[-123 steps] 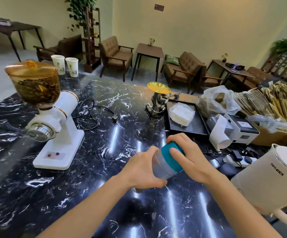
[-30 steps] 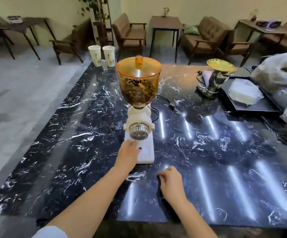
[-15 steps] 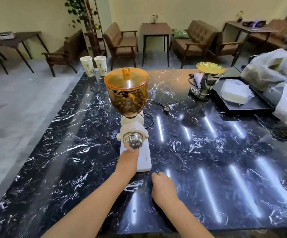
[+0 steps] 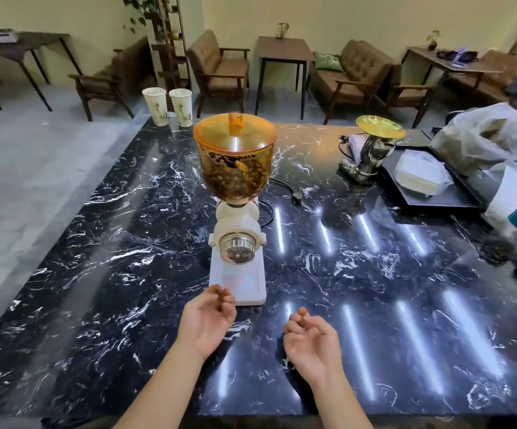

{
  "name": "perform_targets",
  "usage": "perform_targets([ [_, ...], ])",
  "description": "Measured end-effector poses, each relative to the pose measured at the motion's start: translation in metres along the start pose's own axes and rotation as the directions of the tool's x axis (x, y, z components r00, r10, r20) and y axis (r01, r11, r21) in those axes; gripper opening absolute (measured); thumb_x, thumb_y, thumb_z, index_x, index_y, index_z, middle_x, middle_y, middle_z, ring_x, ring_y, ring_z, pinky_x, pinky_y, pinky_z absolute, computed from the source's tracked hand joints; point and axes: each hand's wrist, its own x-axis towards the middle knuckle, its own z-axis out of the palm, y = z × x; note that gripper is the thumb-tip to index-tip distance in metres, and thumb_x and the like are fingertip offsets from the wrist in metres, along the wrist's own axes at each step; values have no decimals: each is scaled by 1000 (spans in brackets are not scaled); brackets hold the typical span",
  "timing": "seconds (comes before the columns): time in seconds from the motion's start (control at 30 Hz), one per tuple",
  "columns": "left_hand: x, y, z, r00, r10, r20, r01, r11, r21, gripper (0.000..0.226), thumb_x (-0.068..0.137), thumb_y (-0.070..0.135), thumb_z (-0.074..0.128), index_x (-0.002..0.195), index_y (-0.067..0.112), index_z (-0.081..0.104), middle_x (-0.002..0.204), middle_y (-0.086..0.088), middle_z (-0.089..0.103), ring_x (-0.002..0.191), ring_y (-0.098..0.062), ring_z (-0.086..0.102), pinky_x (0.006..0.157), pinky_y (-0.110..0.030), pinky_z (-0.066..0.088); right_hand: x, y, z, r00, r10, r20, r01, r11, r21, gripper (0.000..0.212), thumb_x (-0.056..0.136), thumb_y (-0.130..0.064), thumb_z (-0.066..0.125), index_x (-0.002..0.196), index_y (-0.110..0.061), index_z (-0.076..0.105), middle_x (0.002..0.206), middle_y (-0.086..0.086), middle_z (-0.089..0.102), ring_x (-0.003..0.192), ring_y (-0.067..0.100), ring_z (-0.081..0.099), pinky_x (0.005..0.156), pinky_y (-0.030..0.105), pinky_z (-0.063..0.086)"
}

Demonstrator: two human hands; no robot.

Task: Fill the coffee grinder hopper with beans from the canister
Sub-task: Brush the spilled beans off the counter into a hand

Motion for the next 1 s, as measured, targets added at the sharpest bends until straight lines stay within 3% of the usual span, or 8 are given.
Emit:
perform_targets([
  [0.17, -8, -1, -2, 972, 54, -227, -53, 999, 10, 3, 62, 4, 45, 61, 6, 45, 58, -7, 47, 53, -16, 36, 33, -16, 33, 11, 8, 7, 981, -42, -190, -36, 921, -389, 27, 47, -7, 80, 66, -3, 61, 47, 1, 37, 38, 14, 38, 31, 17, 25],
  [0.23, -13, 3, -8, 959, 80, -271, -70, 996, 46, 12, 67, 9, 39, 55, 10, 40, 50, -3, 40, 42, -14, 32, 31, -16, 23, 15, 18, 15, 928, -310, -207, 26, 607, -794, 13, 73, -15, 61, 63, -7, 57, 43, -1, 29, 38, 15, 27, 38, 19, 20],
  [0.33, -24, 13, -19, 950, 144, -277, -84, 972, 218, 32, 75, 16, 47, 45, 16, 34, 40, 3, 28, 28, -9, 23, 30, -14, 13, 27, 43, 18, 811, -572, 122, 20, -181, -983, 24, 80, -26, 54, 62, -14, 63, 56, 6, 61, 60, 26, 53, 56, 31, 37],
  [0.53, -50, 44, -41, 850, 501, -162, -115, 476, 872, 59, 98, 4, 44, 46, 26, 30, 41, 9, 23, 35, -6, 17, 39, -22, 12, 43, 74, 30, 788, -580, 206, -185, -542, -820, 23, 91, -32, 52, 99, -18, 67, 96, 11, 72, 94, 32, 64, 68, 33, 44],
  [0.73, -65, 100, -75, 839, 513, 183, -60, -247, 967, 48, 85, 23, 54, 47, 17, 24, 48, 2, 25, 51, -17, 27, 53, -33, 27, 42, 100, 38, 679, -716, 164, -188, -386, -903, 23, 94, -23, 45, 94, -8, 62, 86, 17, 65, 87, 36, 60, 64, 35, 34],
  [0.8, -76, 126, -89, 854, 457, 247, 29, -516, 856, 49, 89, 29, 55, 50, 15, 27, 50, -6, 44, 59, -30, 43, 58, -36, 39, 36, 127, 51, 720, -694, 4, -51, -59, -997, 25, 93, -14, 40, 76, -2, 53, 70, 15, 56, 63, 28, 52, 53, 32, 31],
  [0.9, -108, 176, -122, 866, 402, 296, 43, -650, 758, 42, 88, 38, 46, 54, 15, 37, 67, -11, 67, 74, -36, 62, 61, -35, 44, 27, 197, 79, 921, -292, -259, 4, 669, -743, 20, 80, -7, 38, 60, -13, 36, 42, 2, 33, 31, 11, 28, 31, 15, 19],
  [1.0, -155, 232, -171, 860, 435, 266, 100, -656, 748, 40, 84, 41, 43, 59, 13, 53, 65, -11, 68, 70, -37, 65, 56, -36, 45, 34, 286, 108, 979, 8, -201, -126, 805, -580, 15, 57, -10, 50, 59, -12, 36, 55, 4, 30, 41, 15, 32, 33, 19, 24],
])
